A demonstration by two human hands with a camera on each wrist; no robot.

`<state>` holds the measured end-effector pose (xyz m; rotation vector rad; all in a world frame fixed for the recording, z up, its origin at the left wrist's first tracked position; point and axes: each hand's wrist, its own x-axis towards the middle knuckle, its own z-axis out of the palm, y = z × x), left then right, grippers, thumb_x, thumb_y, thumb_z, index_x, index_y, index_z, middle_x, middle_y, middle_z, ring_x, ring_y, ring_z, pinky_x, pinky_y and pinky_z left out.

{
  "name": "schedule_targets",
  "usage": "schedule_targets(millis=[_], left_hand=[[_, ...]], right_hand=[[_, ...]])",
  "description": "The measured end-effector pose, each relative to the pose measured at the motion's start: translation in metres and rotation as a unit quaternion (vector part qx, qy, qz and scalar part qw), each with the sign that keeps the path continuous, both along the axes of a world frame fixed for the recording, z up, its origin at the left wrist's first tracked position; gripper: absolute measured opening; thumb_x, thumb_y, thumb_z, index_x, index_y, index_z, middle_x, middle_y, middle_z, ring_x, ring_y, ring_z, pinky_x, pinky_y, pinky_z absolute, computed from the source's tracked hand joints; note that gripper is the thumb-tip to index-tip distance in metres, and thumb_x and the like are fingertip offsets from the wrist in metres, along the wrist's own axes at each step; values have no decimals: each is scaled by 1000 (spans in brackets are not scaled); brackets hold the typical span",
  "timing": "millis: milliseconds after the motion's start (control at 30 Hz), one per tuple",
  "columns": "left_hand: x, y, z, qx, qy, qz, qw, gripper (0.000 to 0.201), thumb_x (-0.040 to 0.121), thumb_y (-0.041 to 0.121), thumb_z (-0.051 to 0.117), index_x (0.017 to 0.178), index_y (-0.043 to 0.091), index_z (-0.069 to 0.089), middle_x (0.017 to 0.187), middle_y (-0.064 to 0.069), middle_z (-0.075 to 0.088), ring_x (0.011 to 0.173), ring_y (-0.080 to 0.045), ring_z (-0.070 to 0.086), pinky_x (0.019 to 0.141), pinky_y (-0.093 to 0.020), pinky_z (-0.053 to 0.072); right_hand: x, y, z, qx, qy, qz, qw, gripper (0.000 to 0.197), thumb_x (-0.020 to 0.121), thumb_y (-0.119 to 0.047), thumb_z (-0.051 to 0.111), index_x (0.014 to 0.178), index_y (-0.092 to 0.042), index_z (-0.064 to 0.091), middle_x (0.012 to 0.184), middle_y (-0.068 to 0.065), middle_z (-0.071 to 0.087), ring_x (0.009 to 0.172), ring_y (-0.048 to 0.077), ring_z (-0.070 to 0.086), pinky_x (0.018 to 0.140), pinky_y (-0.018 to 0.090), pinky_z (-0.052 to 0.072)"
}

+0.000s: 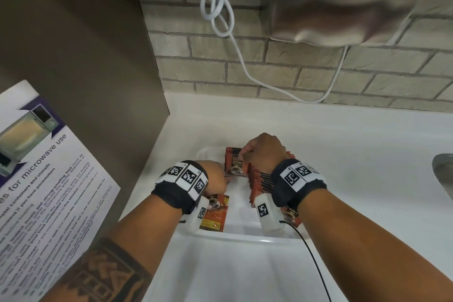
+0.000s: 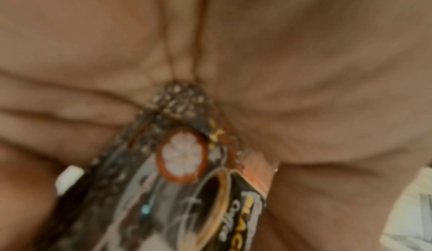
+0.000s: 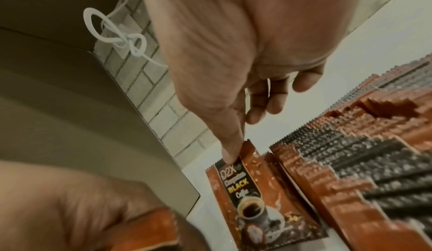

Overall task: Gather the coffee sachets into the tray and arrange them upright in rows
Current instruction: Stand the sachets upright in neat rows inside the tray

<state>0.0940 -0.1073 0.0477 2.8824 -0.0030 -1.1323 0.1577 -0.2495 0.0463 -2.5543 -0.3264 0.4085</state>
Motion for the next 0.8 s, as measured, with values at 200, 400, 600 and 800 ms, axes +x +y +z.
schedule_targets(millis=[200, 400, 600, 800], left_hand=[[6, -17, -11, -36, 21, 8, 999, 34, 94, 26, 58, 120, 7, 66, 103, -9, 70, 79, -22, 63, 62, -26, 49], [13, -20, -15, -59, 20, 54, 997, 20, 94, 28, 62, 83, 11, 63, 70, -2, 62, 60, -15, 56, 62, -26, 47], [19, -18, -13, -75, 12, 75, 994, 21, 92, 29, 63, 78, 13, 61, 66, -1, 61, 57, -16, 57, 56, -25, 46], [18, -19, -13, -86, 9, 80, 993, 21, 91, 31, 64, 76, 17, 59, 69, 0, 62, 60, -15, 58, 54, -25, 44]], right_hand=[[-2, 5, -14, -20, -16, -11, 1000, 27, 76, -19, 62, 59, -36, 75, 70, -16, 70, 94, 16, 60, 91, 40, 47], [1, 4, -22, -33, -19, -6, 999, 21, 76, -22, 67, 63, -36, 75, 73, -16, 68, 97, 19, 56, 84, 38, 39], [5, 1, -24, -7, -23, -2, 1000, 21, 78, -20, 66, 65, -34, 74, 72, -17, 69, 92, 13, 60, 84, 37, 36], [6, -3, -19, 2, -16, 8, 1000, 12, 79, -24, 73, 74, -35, 72, 78, -16, 69, 93, 12, 61, 89, 38, 35]])
